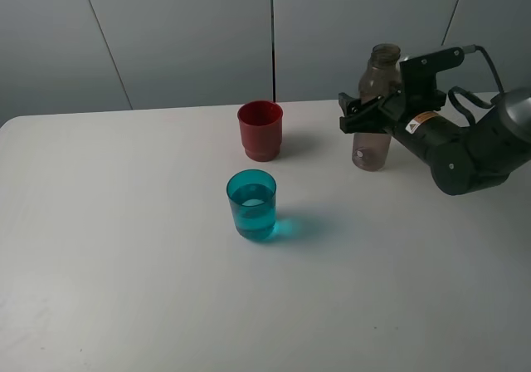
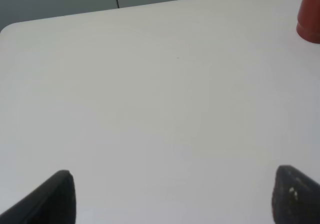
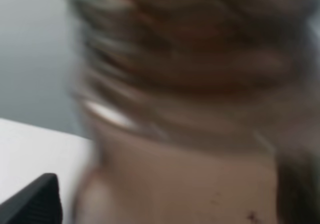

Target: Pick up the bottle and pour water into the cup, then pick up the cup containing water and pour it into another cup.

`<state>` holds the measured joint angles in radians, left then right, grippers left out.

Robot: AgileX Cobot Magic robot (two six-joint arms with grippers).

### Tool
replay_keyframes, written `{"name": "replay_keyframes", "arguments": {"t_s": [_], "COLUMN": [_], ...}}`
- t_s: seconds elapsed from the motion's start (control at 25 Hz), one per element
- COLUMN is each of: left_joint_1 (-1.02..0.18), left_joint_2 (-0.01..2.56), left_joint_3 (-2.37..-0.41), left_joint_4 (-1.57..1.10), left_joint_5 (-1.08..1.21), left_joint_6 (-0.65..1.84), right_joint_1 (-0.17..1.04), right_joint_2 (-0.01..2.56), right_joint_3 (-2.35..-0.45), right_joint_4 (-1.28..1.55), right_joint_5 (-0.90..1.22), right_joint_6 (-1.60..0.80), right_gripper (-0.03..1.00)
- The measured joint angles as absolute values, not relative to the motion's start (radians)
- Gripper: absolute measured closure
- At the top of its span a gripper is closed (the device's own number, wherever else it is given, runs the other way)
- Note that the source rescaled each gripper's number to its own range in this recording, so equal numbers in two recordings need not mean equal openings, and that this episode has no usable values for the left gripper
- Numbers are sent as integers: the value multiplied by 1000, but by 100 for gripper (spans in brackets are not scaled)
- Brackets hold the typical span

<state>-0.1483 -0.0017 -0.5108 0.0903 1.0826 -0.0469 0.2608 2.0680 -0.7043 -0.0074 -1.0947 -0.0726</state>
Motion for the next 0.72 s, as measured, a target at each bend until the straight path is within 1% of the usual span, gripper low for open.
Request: {"name": "replay_keyframes", "arguments": {"t_s": [0.04, 0.12, 0.4, 0.56, 0.72], "left_joint_1": [-148, -148, -148, -148, -148], "left_joint_2": [-2, -2, -2, -2, -2], "left_joint_3": [-511, -511, -511, -511, -511], "left_joint_4": [90, 90, 90, 90, 90], "left_joint_5": [1083, 1083, 1083, 1083, 1083], "left_joint_6": [-47, -47, -47, -47, -47], "right_joint_1": [261, 261, 261, 261, 261], "right_joint_2": [2068, 2068, 2016, 1920, 1796], "right_joint_3": [-704, -704, -691, -689, -689], "right_joint_4": [-7, -7, 25, 48, 48], "right_joint_5": [-1102, -1115, -1134, -1108, -1031], "right_joint_6": [-73, -71, -82, -99, -148], "right_gripper": [2, -2, -3, -3, -3]}}
